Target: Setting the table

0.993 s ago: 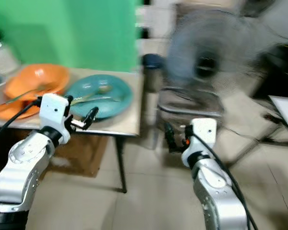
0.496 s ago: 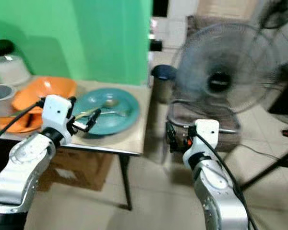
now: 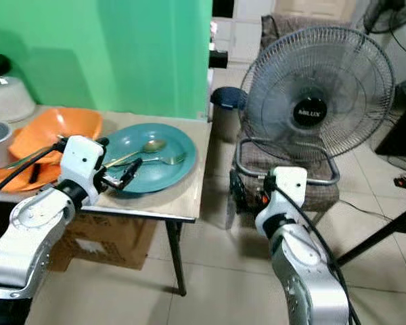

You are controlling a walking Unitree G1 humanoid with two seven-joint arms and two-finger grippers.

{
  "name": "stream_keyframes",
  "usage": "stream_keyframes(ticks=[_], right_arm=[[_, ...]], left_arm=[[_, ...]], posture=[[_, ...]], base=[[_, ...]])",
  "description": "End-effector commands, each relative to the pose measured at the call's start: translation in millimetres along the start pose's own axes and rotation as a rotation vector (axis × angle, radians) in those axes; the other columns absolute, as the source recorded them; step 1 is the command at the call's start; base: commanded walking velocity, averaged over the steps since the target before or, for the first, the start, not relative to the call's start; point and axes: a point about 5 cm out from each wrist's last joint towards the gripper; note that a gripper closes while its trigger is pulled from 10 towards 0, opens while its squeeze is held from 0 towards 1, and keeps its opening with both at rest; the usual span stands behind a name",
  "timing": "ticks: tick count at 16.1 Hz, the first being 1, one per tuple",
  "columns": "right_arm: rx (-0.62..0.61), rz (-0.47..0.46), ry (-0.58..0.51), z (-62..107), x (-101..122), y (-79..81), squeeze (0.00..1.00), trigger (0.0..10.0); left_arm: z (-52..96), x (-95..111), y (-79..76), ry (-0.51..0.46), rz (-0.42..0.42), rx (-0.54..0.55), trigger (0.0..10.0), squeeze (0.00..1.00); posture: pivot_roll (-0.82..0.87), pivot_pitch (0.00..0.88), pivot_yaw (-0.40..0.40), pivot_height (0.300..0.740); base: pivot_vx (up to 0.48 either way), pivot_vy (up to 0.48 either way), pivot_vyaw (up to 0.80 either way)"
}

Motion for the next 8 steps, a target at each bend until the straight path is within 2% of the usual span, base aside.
stream_keyframes(ticks=[1,2,3,5,8], right_arm=[[0.0,-0.03,0.018,-1.4,-2,-3.6,0.0,10.0],[0.014,-0.072,0.02,-3.6,-2,-3.8,0.0,10.0],[0.021,-0.071,0.025,-7.4,0,-5.2,1.0,10.0],[0.056,-0.084,0.025,-14.1,5,-6.7,1.0,10.0],[0.126,-0.091,0.027,-13.6,7,-2.0,1.0,10.0]], left_arm=[[-0.1,0,3.0,0.006,-0.001,-0.003,10.0,0.0],[0.4,-2,4.6,0.018,-0.006,-0.001,10.0,0.0],[1.1,-4,5.5,0.032,-0.017,-0.008,10.0,0.0],[2.2,-7,9.2,0.047,-0.029,-0.007,10.0,0.0],[-1.2,-7,13.5,0.057,-0.038,-0.053,10.0,0.0]], posture=[[-0.06,0.0,-0.005,0.74],[-0.06,0.0,-0.003,0.74],[-0.06,0.0,-0.006,0.74],[-0.05,0.0,-0.014,0.74],[-0.05,0.0,-0.024,0.74]], base=[[0.0,0.0,0.0],[0.0,0.0,0.0],[0.0,0.0,0.0],[0.0,0.0,0.0],[0.0,0.0,0.0]])
Point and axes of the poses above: a point about 5 cm out from each wrist's last joint towards the gripper, its own z axis pointing back from the gripper into the wrist, its own x axis along the axis of the wrist's last joint, y = z × x, and after that the axes turned 9 degrees about z, right-handed
